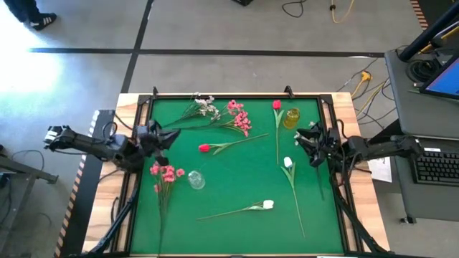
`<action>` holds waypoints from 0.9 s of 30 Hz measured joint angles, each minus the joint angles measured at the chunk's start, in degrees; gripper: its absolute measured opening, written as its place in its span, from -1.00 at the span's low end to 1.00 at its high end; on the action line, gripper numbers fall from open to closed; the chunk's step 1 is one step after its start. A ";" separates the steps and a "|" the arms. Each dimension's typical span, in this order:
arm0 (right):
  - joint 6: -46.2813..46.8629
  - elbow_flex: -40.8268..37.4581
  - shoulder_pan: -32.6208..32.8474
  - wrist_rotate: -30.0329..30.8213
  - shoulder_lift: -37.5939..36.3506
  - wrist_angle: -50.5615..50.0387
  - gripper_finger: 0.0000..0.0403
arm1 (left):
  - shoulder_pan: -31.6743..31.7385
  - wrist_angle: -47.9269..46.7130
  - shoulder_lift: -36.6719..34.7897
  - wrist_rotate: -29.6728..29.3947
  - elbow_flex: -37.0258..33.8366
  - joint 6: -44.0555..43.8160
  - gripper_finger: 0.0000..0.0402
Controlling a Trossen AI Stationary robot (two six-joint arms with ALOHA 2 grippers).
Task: Sort flowers into vase by color
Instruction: Put the top pink flowers into the transparent vase
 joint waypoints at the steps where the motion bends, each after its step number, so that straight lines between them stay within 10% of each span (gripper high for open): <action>1: 0.00 0.03 0.00 0.05 1.37 1.16 0.00 | 0.32 -4.28 1.99 0.02 2.85 -0.01 -1.00; 8: -0.72 6.20 0.00 2.99 12.78 -0.20 0.00 | 4.12 -43.47 17.13 1.74 24.10 -3.62 -1.00; 13: -1.01 14.36 0.00 7.95 18.24 -13.99 0.00 | 9.63 -62.97 28.17 13.76 35.69 -6.96 -1.00; 20: 4.30 24.89 0.00 9.58 21.79 -36.03 0.00 | 22.15 -69.14 42.33 33.86 45.33 6.76 -1.00; 27: 5.81 25.26 0.00 9.58 22.05 -37.39 0.00 | 36.68 -68.08 53.95 40.47 49.36 21.29 -1.00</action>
